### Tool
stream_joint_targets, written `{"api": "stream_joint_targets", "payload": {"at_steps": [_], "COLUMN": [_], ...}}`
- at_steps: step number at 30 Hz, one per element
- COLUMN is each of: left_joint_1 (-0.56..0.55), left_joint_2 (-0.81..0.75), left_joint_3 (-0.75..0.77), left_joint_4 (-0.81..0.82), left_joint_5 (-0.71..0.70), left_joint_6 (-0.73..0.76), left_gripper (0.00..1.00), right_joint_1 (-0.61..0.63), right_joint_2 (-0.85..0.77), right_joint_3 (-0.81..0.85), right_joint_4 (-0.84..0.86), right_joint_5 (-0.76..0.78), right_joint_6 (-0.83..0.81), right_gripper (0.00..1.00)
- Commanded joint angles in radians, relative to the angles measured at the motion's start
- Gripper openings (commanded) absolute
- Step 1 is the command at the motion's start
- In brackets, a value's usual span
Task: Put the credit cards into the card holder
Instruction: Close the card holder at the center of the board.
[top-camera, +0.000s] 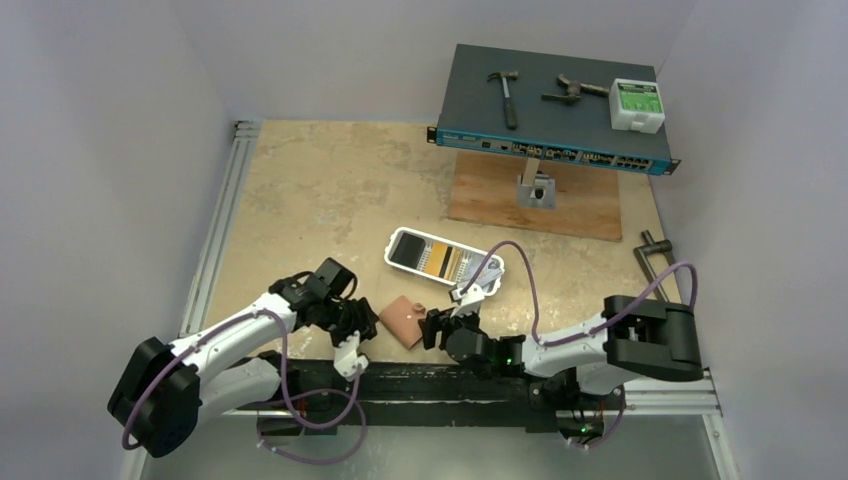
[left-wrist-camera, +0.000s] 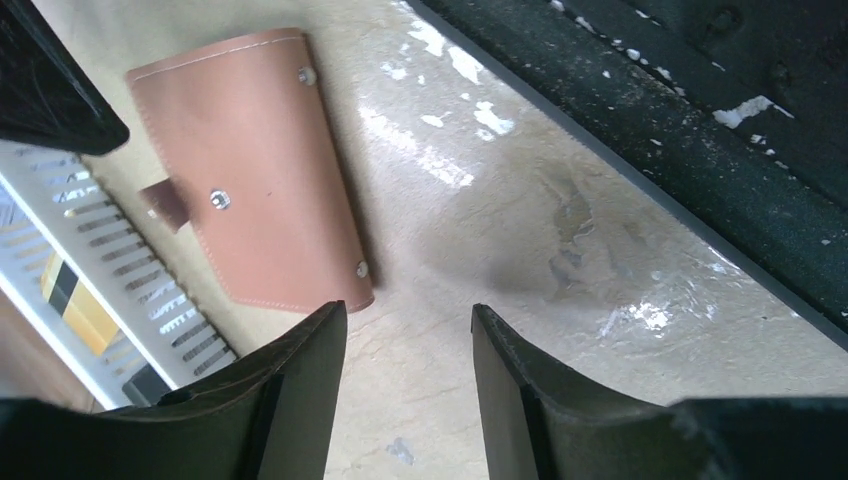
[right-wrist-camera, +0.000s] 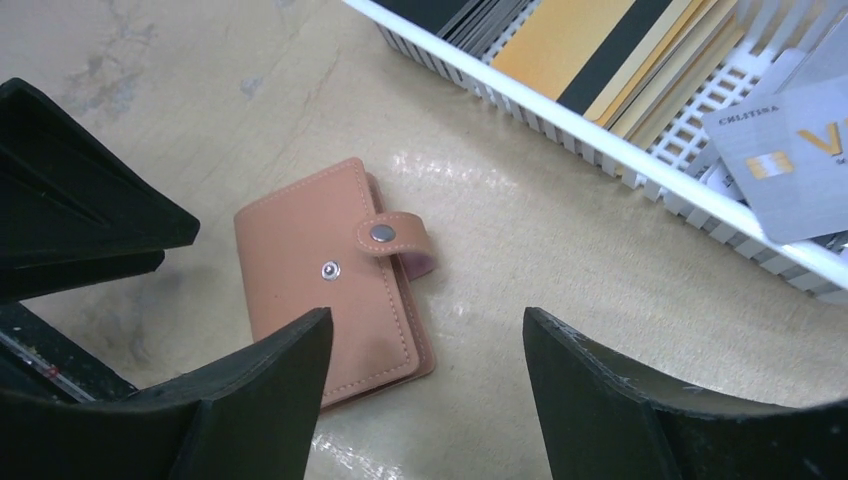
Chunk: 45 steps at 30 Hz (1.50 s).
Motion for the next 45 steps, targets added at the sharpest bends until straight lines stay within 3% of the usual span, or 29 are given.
{"api": "stream_joint_targets", "payload": {"at_steps": [1,3,6,15,19,23,27,32,35,40,45], "left_joint_1": [-0.020,-0.036,-0.039,-0.049,-0.056,-0.070,-0.096,-0.154,-0.191,-0.202,-0.200], "left_joint_2": [-0.051,-0.028,0.035,0.079,0.075,0.058,0.081,0.177,0.210,0.111,0.098], "left_joint_3": [0.067,0.128,0.247,0.428,0.462,0.432,0.403,0.476,0.496,0.301,0.190], "left_joint_4": [-0.040,-0.044,-0.072,-0.186,-0.164,-0.151,-0.105,-0.111,-0.125,-0.035,0.084], "left_joint_5": [0.019,-0.005,-0.086,-0.189,-0.213,-0.166,-0.221,-0.312,-0.254,-0.138,-0.142], "left_joint_6": [-0.155,-0.289,-0.479,-0.869,-1.003,-1.002,-0.985,-1.037,-1.050,-0.868,-0.816], "left_gripper": [0.53,0.60,0.62,0.65,0.65,0.65,0.65,0.60,0.57,0.51,0.43], "right_joint_1": [-0.016,-0.029,-0.051,-0.065,-0.078,-0.108,-0.128,-0.129,-0.129,-0.129,-0.131], "right_joint_2": [-0.087,-0.110,-0.151,-0.127,-0.052,-0.015,0.011,0.052,0.046,-0.045,-0.107], "right_joint_3": [0.069,0.083,0.091,0.069,0.098,0.100,0.104,0.107,0.105,0.110,0.120], "right_joint_4": [-0.158,-0.180,-0.228,-0.196,-0.189,-0.159,-0.150,-0.150,-0.178,-0.281,-0.338], "right_joint_5": [0.050,0.036,-0.025,-0.215,-0.245,-0.294,-0.338,-0.399,-0.423,-0.396,-0.407], "right_joint_6": [0.017,-0.005,-0.004,0.030,0.014,0.013,0.012,0.049,0.087,0.111,0.121], "right_gripper": [0.68,0.66,0.60,0.17,0.12,0.11,0.09,0.00,0.00,0.00,0.00]}}
